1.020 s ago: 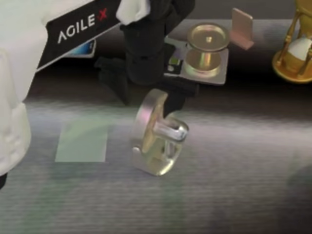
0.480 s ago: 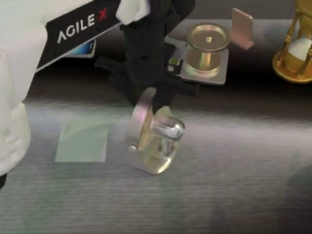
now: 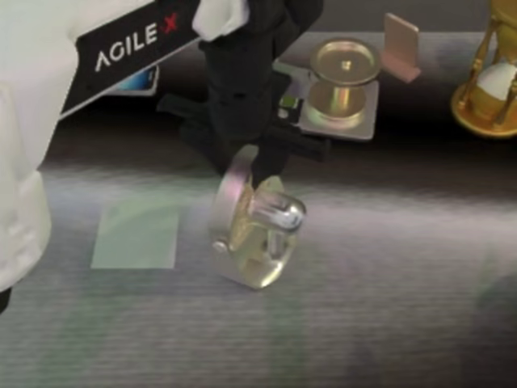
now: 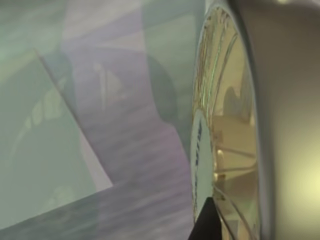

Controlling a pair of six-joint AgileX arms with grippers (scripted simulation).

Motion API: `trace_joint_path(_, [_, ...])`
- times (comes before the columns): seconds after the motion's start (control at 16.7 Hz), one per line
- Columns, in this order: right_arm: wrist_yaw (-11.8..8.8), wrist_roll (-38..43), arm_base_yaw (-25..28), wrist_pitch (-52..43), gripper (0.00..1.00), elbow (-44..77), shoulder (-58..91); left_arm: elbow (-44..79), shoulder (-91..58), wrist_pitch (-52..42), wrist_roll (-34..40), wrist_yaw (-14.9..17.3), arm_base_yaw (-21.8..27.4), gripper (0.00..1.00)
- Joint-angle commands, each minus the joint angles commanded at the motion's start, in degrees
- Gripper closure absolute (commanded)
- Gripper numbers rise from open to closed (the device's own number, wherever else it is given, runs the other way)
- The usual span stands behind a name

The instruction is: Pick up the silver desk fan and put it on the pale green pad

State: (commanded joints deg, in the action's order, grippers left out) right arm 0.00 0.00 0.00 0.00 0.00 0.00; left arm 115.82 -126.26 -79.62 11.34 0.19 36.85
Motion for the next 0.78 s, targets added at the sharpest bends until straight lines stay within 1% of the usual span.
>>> trace_joint_path(0.18, [0.0, 0.0, 0.0, 0.0, 0.0, 0.0, 0.0, 2.39, -0.59, -2.26, 0.04, -0.04, -0.14, 1.0])
trace_joint_path(0.42, [0.0, 0.0, 0.0, 0.0, 0.0, 0.0, 0.0, 12.33, -2.15, -9.74, 0.11, -0.07, -0.73, 1.0])
trace_joint_path(0.54, [0.0, 0.0, 0.0, 0.0, 0.0, 0.0, 0.0, 15.38, -2.66, -12.64, 0.08, 0.01, -0.97, 1.0])
trace_joint_path(0.78, [0.0, 0.0, 0.0, 0.0, 0.0, 0.0, 0.0, 16.07, -2.77, -13.3, 0.07, 0.03, -1.04, 1.0])
